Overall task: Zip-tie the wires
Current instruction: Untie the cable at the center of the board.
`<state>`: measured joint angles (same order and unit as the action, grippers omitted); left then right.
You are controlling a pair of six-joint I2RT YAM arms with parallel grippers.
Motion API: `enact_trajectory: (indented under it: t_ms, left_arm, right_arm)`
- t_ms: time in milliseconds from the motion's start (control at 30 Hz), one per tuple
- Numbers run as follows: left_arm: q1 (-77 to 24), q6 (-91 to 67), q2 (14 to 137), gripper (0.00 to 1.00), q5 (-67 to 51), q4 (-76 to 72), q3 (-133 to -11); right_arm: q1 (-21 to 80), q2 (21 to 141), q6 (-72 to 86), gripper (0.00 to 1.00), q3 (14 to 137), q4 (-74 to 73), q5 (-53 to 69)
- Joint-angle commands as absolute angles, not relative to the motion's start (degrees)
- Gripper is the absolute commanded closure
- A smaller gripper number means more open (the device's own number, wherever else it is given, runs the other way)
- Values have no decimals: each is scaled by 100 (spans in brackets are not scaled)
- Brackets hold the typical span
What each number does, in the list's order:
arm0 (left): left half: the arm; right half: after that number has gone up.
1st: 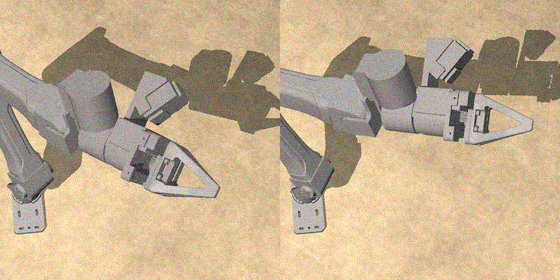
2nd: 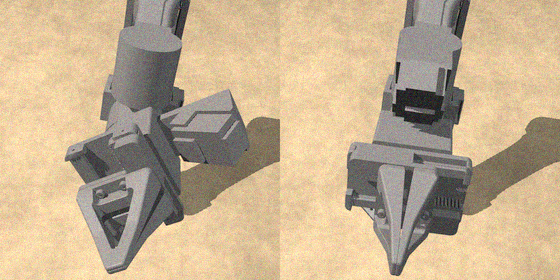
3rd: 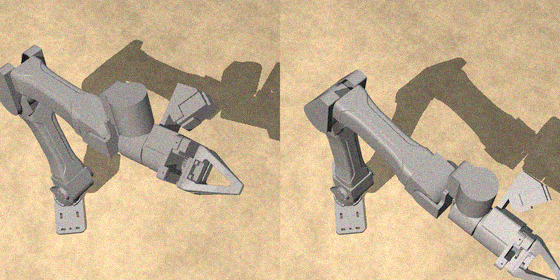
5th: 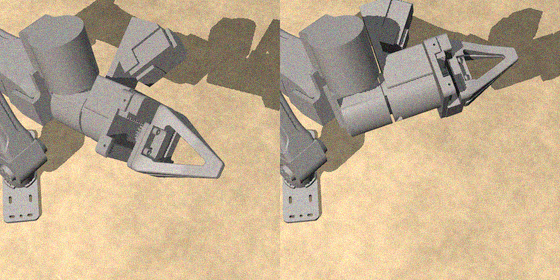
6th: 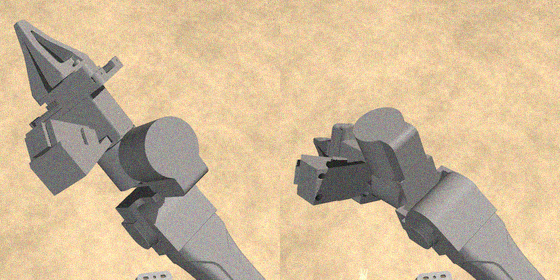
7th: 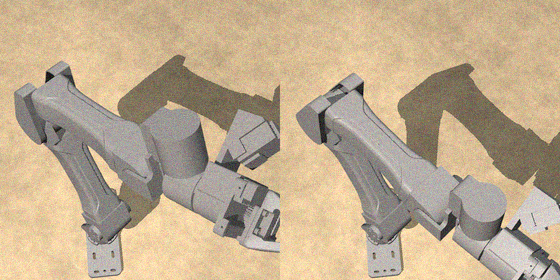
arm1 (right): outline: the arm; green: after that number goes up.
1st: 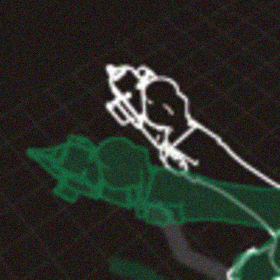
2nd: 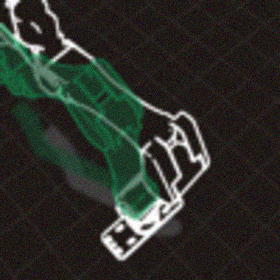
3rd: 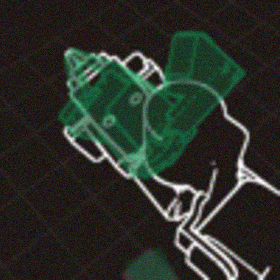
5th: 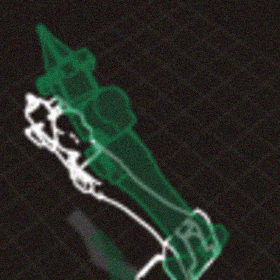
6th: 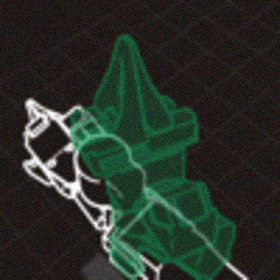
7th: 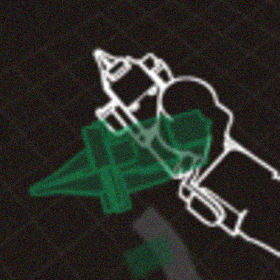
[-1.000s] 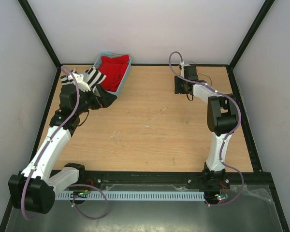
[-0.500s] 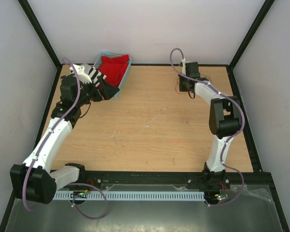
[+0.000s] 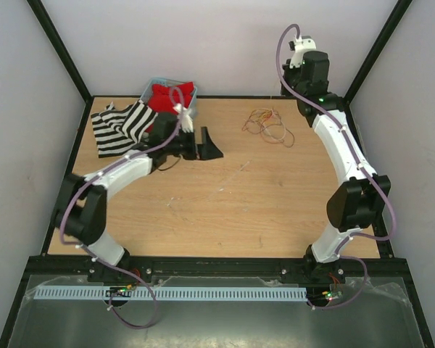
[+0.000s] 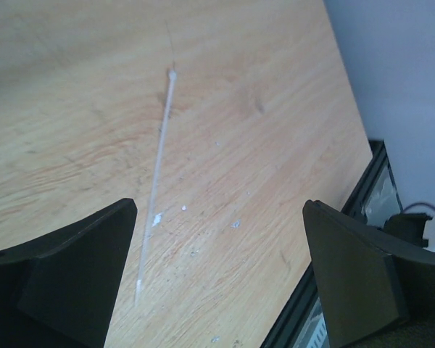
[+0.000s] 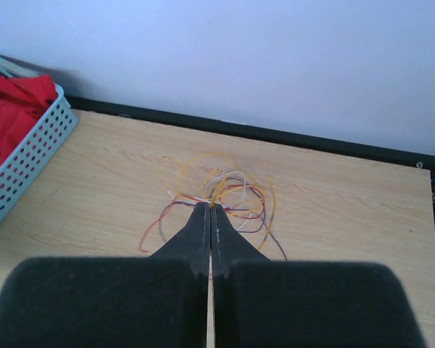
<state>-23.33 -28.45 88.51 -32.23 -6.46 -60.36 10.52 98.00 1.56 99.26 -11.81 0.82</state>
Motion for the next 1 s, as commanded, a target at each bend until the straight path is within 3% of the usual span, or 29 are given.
enact_trajectory:
  t_ms: [0, 467, 967]
  left_arm:
    - [-2895, -2856, 9667, 1, -3596, -797, -6594]
    - [-3725, -3287, 11272, 1, -3653, -916, -6990]
    - [-3215, -2948, 11453, 1, -2866, -670, -6698]
  right_arm:
    - [1077, 9806, 37, 100, 9902, -1487, 36]
    - [1063, 9723, -70, 100, 9957, -1485, -179]
    - [1063, 9510, -59, 100, 9961, -1488, -143]
